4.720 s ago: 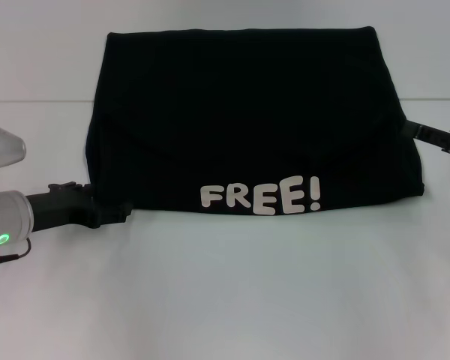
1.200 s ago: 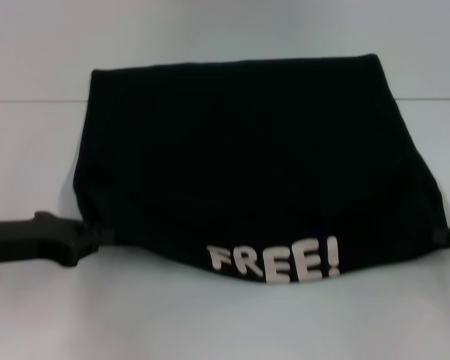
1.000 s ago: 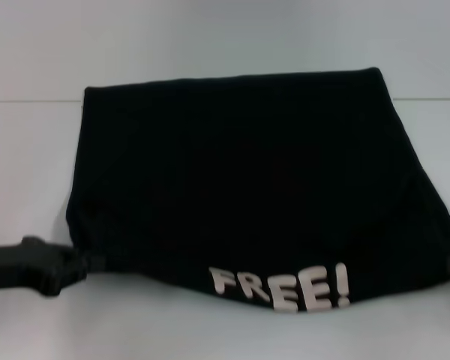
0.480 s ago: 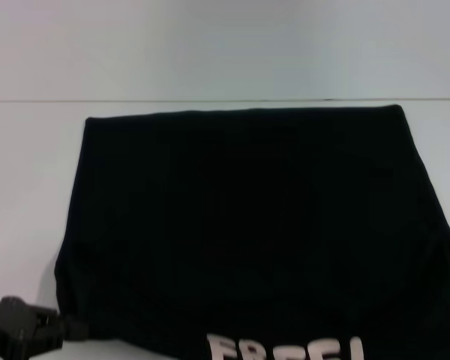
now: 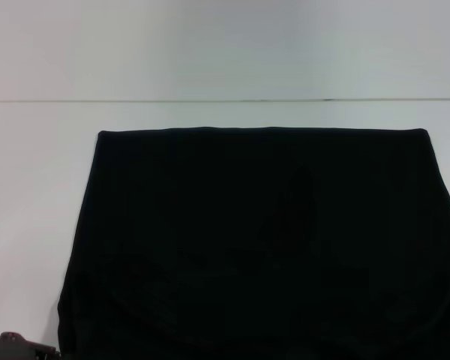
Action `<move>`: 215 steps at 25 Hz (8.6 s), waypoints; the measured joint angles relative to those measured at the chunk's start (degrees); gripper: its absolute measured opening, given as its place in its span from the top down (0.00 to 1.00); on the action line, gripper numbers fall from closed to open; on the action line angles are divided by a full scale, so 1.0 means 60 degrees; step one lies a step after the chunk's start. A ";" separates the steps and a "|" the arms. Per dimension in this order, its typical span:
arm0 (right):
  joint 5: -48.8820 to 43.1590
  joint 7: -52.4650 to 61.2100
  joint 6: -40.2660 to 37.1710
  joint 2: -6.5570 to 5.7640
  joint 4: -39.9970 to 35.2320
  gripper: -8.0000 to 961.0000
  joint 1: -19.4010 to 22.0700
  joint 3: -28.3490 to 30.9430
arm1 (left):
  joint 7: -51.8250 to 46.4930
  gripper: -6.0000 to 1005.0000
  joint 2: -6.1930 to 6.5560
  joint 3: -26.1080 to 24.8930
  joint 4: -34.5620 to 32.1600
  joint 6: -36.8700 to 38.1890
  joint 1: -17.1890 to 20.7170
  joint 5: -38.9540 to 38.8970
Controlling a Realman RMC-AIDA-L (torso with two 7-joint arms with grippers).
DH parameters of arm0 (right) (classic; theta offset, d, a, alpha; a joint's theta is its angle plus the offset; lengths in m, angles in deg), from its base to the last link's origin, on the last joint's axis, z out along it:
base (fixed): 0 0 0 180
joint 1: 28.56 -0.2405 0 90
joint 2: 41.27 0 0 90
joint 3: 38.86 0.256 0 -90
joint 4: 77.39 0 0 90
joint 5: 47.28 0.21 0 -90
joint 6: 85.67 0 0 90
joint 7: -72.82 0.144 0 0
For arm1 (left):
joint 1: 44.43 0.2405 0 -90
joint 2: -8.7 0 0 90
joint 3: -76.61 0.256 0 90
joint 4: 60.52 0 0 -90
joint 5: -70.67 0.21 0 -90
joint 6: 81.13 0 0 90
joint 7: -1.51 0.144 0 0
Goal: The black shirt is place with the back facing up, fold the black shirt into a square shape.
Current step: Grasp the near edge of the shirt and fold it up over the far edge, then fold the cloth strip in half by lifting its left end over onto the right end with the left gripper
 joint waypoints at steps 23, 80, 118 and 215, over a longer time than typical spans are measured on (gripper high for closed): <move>0.0426 0.1151 0.2667 -0.0123 0.0295 0.93 -0.3491 0.2488 | -0.0787 0.93 0.1135 0.0228 0.3030 -0.6180 -0.3960 -0.0505; 0.0688 0.0777 1.2142 0.0716 0.2966 0.93 -0.7037 0.0250 | -0.0814 0.93 0.0179 0.2471 0.4718 -1.4414 -0.4746 -0.0677; 0.1248 0.5075 0.5613 -0.0439 0.0830 0.32 -0.3900 -0.1157 | -0.4382 0.12 0.0505 0.2325 0.1152 -0.7430 -0.2258 -0.0976; 0.1076 0.4855 0.6746 -0.0117 0.1289 0.96 -0.4332 -0.2004 | -0.4712 0.78 0.0422 0.2489 0.1509 -0.7902 -0.2222 0.0482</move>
